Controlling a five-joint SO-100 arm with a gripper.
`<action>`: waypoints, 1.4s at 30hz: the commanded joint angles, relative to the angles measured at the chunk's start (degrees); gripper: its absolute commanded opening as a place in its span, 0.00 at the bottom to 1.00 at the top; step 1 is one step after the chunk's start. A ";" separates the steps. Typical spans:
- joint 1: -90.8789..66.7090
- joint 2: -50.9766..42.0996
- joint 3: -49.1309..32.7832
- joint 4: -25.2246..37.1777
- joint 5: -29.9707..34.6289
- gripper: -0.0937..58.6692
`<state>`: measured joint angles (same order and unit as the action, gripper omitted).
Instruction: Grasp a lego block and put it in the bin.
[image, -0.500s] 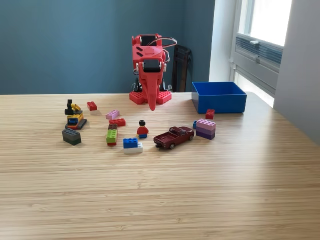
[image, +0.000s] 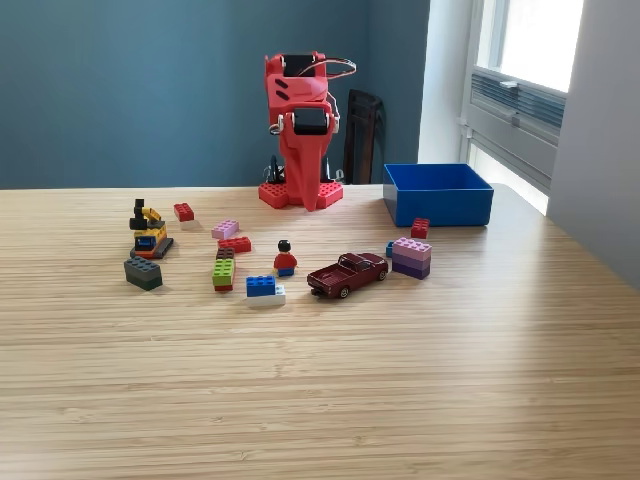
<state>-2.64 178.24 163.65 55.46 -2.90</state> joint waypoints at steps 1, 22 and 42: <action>-1.14 -8.61 -10.46 2.46 0.88 0.02; -5.01 -40.69 -40.87 20.74 3.87 0.32; -3.52 -63.37 -52.21 21.18 -7.38 0.73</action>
<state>-7.29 117.51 116.37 76.90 -8.70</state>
